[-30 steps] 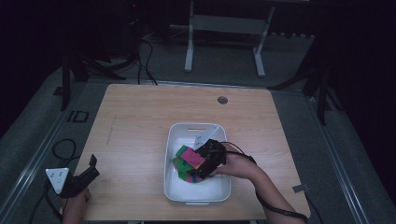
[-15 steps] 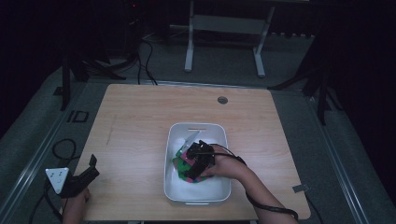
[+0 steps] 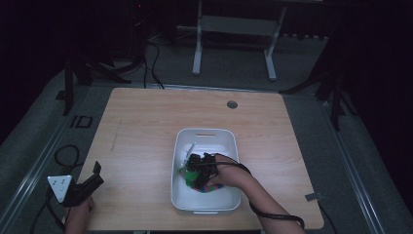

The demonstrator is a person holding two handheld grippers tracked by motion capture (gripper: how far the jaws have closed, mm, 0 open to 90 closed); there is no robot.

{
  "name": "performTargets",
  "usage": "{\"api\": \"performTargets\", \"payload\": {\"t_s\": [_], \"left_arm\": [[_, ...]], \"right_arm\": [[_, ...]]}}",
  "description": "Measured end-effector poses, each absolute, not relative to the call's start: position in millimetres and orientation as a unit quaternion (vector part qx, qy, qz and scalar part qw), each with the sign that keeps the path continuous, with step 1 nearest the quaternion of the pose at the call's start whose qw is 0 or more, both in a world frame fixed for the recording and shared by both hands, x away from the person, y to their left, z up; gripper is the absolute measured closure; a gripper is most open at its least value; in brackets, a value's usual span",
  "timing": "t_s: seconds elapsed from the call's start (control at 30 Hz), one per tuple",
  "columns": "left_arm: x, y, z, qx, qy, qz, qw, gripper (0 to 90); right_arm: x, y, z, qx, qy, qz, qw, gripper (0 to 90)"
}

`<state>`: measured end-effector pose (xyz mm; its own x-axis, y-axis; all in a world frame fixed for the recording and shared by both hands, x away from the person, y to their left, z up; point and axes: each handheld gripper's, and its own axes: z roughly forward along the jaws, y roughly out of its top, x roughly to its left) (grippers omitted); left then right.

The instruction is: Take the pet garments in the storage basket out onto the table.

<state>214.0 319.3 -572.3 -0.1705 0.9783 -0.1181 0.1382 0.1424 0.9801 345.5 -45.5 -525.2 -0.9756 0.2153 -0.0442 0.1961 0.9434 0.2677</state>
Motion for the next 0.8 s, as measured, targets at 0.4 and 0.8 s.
{"api": "performTargets", "payload": {"t_s": [0.4,0.8], "left_arm": [[214.2,318.9,-572.2,0.460,0.607,0.467,0.450,1.8],[214.3,319.0,-572.1,0.460,0.608,0.466,0.448,1.8]], "right_arm": [[336.3,-49.2,-516.7,0.067,0.987,0.144,0.031,63.9],[332.5,-75.3,-453.5,0.077,0.963,0.250,0.072,64.3]]}}
